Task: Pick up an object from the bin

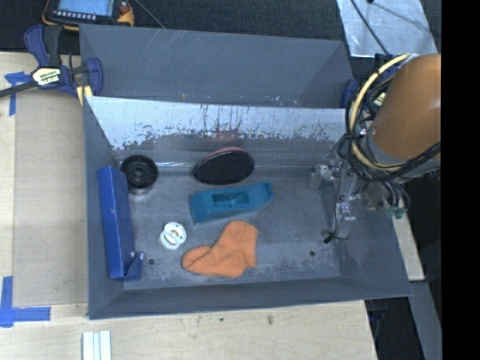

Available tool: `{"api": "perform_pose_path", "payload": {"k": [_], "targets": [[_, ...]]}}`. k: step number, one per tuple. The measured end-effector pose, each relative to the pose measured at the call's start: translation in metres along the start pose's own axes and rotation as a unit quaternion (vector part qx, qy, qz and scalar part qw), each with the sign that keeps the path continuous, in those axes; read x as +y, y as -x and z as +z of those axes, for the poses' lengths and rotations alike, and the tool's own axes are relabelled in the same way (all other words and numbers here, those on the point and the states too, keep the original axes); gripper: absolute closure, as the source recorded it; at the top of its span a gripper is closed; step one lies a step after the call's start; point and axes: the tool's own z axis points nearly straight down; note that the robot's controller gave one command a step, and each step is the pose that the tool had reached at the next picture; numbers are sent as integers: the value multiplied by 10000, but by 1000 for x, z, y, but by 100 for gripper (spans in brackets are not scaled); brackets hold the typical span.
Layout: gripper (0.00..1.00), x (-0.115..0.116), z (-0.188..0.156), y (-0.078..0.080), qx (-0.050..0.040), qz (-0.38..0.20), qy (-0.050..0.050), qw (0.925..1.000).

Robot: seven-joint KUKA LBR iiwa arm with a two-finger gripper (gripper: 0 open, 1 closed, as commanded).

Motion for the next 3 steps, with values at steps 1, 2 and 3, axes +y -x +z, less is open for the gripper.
{"api": "perform_pose_path", "payload": {"k": [1, 2, 3], "targets": [[0, 0, -5, 1, -45, -9, -5, 10000], [0, 31, 31, 45, -114, 9, -19, 9999], [0, 36, 31, 55, 32, -251, 20, 9997]]}}
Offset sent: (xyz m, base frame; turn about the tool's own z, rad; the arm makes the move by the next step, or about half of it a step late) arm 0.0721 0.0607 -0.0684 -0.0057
